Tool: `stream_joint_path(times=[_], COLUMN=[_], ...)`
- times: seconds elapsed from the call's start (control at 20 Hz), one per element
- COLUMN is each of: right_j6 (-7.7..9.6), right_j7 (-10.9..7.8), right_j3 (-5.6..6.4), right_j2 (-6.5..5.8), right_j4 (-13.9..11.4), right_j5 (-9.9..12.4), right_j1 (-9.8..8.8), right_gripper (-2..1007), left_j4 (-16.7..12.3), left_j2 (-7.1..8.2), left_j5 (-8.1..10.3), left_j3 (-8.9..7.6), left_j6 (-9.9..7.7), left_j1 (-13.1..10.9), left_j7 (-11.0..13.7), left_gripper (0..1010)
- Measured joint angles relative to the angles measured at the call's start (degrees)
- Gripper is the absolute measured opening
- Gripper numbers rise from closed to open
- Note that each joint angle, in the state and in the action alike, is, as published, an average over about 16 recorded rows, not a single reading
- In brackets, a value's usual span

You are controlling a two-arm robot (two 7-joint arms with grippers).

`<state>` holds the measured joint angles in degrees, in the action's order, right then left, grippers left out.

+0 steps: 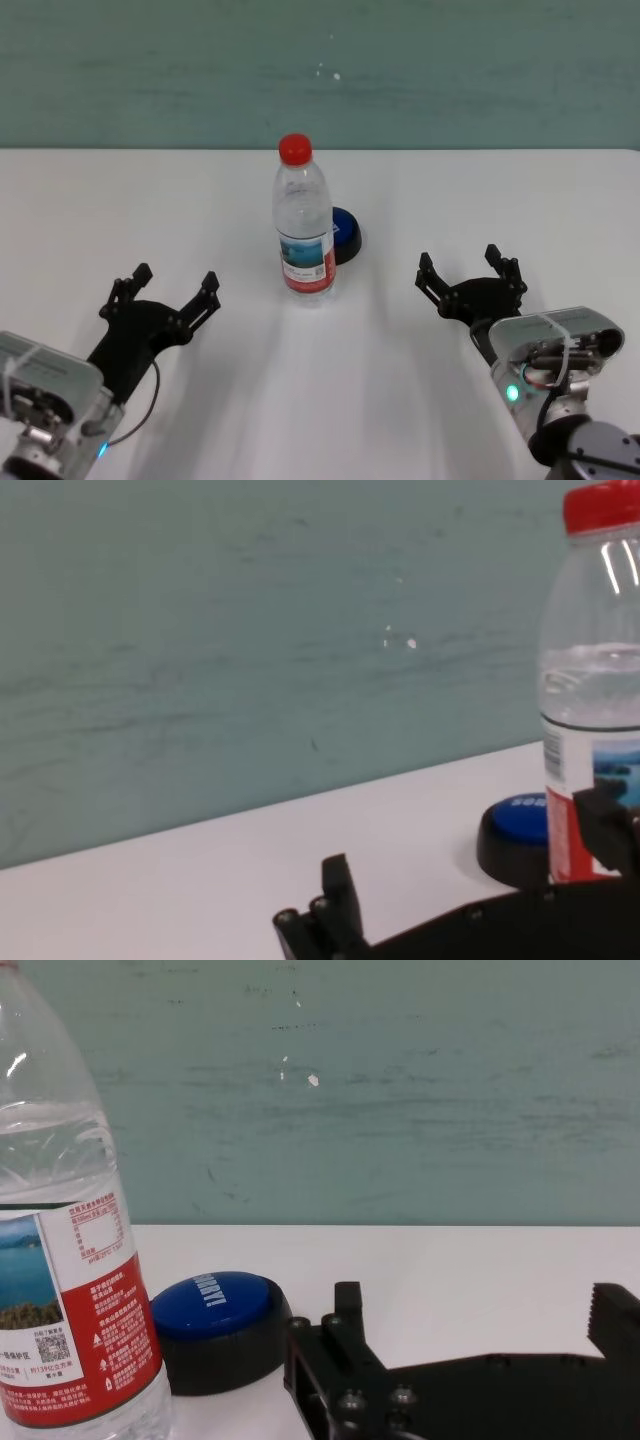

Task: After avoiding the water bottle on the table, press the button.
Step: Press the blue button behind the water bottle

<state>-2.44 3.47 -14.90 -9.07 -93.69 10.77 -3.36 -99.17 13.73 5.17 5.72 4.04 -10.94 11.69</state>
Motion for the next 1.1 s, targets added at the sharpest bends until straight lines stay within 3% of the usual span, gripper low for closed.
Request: stream_joint_path(times=[0.5, 1.1], right_j6=[0.00, 0.00], right_j7=[0.00, 0.00], right_j3=[0.00, 0.00], right_j2=[0.00, 0.00], right_j4=[0.00, 0.00], right_j5=[0.00, 0.00], right_j1=[0.00, 0.00], right_gripper=[1004, 1004], left_j4=[-0.48, 2.18], left_j2=[0.88, 1.41], left_j5=[-0.95, -4.39], left_j3=[1.59, 3.60], left_j6=[-0.02, 0.83], left_j1=[-0.86, 2.04], left_j7=[0.52, 0.29], left_gripper=[1010, 1010])
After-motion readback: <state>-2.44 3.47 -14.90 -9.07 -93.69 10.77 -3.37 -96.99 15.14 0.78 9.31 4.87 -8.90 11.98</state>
